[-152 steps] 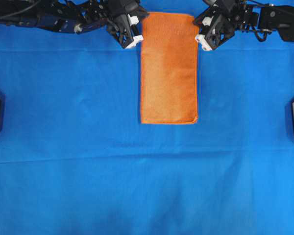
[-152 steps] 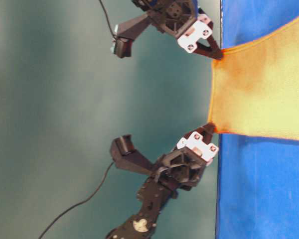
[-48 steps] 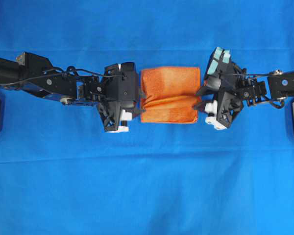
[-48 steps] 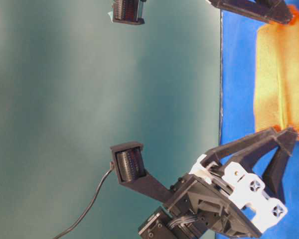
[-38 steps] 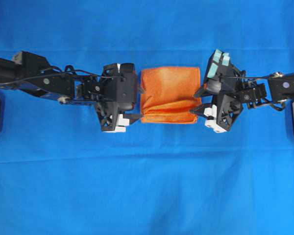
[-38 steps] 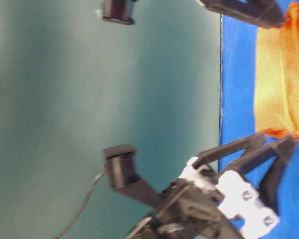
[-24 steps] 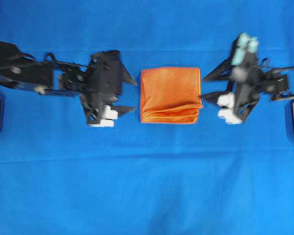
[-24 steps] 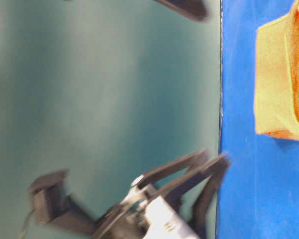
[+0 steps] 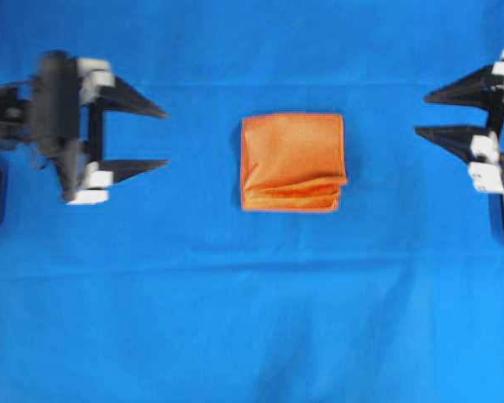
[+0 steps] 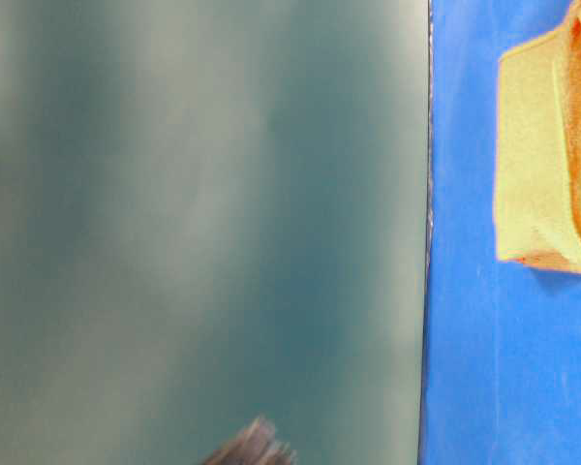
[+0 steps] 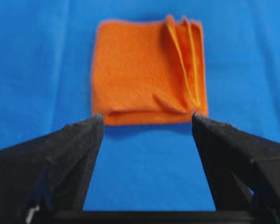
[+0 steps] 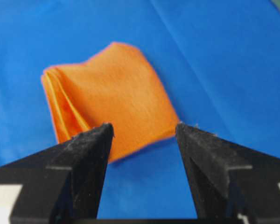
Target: Fold the orange towel.
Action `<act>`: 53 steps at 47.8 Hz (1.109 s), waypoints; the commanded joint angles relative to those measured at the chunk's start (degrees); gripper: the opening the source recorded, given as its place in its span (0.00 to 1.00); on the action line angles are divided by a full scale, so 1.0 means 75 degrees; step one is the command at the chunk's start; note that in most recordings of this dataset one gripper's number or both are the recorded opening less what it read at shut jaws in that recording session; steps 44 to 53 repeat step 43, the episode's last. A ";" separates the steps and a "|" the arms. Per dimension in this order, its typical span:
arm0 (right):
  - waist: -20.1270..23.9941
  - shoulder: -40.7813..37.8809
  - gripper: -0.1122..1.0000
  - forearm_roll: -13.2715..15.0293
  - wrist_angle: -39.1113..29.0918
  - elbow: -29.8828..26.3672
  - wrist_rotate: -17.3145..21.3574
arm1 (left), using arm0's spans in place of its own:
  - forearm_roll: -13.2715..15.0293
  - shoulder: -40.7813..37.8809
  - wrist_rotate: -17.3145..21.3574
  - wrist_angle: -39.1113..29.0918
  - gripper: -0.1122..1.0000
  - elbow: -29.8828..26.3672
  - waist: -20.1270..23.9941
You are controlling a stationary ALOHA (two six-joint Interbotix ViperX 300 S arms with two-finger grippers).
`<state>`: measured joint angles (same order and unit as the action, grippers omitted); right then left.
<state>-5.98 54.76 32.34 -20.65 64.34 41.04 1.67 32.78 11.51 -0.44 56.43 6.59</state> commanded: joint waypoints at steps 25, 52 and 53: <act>0.0012 0.0809 0.64 0.0059 0.1137 0.1301 0.0000 | 0.0000 0.3199 -0.0445 0.0352 0.73 0.2273 0.0070; 0.0000 0.0773 0.64 0.0070 0.1172 0.1313 0.0000 | -0.0012 0.3551 -0.0551 0.0328 0.73 0.2473 0.0070; 0.0000 0.0773 0.64 0.0070 0.1172 0.1313 0.0000 | -0.0012 0.3551 -0.0551 0.0328 0.73 0.2473 0.0070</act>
